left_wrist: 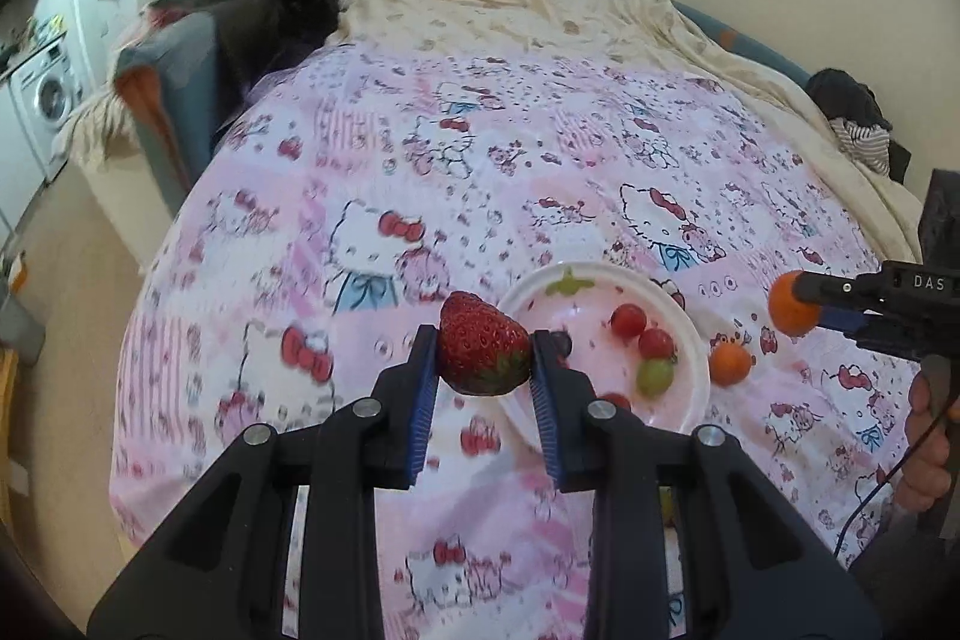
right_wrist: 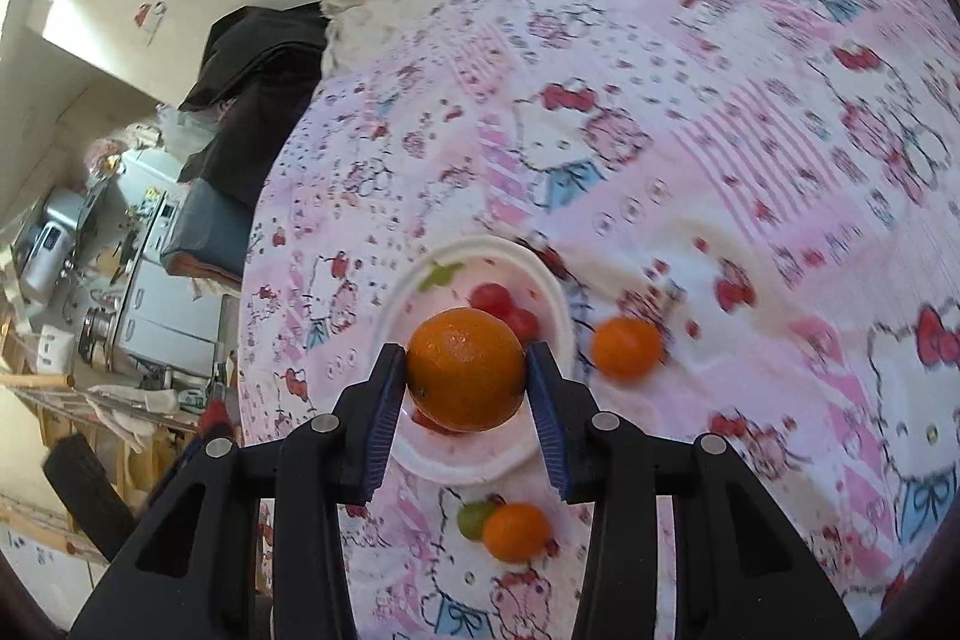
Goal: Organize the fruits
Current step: 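Carry the strawberry and mandarin over the white plate, then open both grippers to drop the strawberry and mandarin onto the plate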
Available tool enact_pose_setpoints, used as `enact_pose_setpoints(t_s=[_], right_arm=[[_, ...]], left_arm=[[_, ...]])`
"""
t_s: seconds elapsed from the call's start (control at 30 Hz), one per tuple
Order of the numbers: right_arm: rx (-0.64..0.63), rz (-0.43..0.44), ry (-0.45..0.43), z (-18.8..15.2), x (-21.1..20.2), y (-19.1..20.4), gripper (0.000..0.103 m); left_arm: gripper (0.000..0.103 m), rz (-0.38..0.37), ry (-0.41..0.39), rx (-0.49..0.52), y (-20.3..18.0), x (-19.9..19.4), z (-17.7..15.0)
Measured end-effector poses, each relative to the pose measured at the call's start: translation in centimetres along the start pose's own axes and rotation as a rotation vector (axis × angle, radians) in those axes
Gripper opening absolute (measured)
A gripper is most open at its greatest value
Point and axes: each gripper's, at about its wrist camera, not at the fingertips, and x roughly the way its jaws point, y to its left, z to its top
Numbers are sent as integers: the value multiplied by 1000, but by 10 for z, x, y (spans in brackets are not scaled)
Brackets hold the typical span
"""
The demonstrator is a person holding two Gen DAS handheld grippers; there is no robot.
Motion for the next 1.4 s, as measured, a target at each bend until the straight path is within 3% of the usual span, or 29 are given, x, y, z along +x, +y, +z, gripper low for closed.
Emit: enact_pose_setpoints(t_s=[0.3, 0.4, 0.67, 1.1, 1.2, 1.3, 1.37, 1.4], right_arm=[[-57, -26, 68, 16, 49, 12, 43], [-33, -6, 121, 16, 71, 8, 43], [-44, -32, 223, 7, 112, 5, 44], [46, -17, 271, 3, 125, -9, 47], [40, 19, 246, 5, 121, -6, 64], [30, 40, 230, 6, 117, -1, 66], [27, 49, 215, 8, 113, 1, 69], [27, 47, 201, 10, 110, 1, 71]], left_arm=[[26, -45, 65, 127, -31, 57, 11], [26, -76, 84, 116, -33, 72, 10], [26, -71, 138, 113, -33, 115, 4], [26, -133, 203, 115, -45, 143, 1], [26, -127, 195, 112, -46, 144, 2], [27, -129, 200, 96, -45, 145, 3], [39, -121, 207, 94, -47, 145, 4], [56, -114, 201, 95, -47, 144, 4]])
